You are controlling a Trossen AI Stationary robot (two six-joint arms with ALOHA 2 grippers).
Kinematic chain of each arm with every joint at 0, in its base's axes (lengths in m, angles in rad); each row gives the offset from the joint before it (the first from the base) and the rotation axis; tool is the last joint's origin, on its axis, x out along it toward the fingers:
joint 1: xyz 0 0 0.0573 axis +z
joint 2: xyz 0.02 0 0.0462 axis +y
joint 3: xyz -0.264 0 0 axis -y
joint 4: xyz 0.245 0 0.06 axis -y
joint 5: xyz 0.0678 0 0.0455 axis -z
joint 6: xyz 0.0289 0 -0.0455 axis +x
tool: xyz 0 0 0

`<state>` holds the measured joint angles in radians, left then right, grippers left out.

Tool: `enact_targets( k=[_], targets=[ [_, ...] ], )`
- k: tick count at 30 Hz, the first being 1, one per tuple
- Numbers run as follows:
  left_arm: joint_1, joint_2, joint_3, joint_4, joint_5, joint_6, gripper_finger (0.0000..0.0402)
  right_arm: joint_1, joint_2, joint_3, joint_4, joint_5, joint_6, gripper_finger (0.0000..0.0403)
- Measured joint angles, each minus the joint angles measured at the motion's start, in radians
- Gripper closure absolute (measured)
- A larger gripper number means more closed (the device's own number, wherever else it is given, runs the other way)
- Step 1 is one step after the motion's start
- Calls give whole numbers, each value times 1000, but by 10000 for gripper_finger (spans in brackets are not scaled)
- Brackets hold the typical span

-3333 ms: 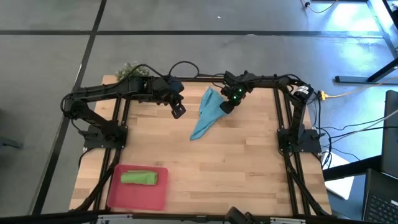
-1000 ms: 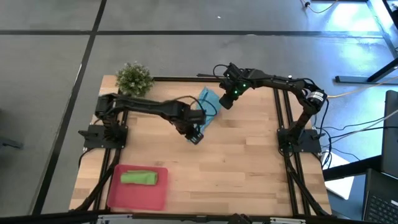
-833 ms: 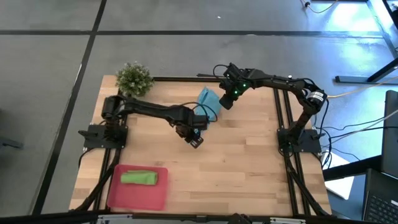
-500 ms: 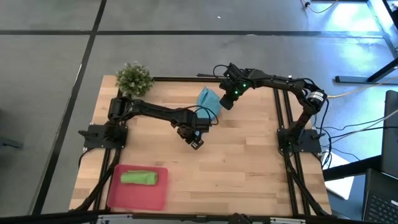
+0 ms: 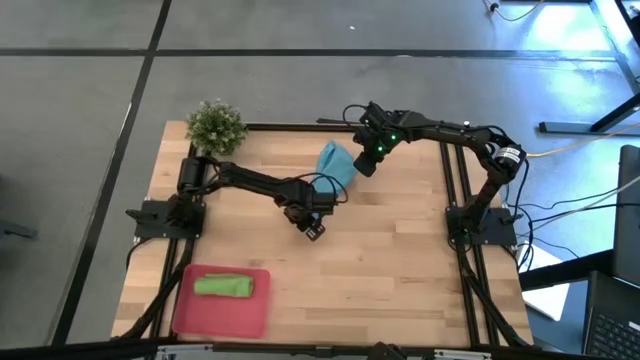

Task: Roll microfiber towels into tight, uniform cylinder then place into a basket
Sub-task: Roll the microfiber blue towel

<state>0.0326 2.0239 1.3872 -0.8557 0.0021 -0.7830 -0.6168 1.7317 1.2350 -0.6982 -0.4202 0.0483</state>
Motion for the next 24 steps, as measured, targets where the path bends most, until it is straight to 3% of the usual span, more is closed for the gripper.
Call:
enact_targets(
  k=[16,24],
  targets=[
    [3,-48,16,-91,-41,-30,305,-2,0,0,-6,0,1,402],
    [-10,-35,7,-47,-62,-23,305,-2,0,0,-8,0,2,402]
  ],
)
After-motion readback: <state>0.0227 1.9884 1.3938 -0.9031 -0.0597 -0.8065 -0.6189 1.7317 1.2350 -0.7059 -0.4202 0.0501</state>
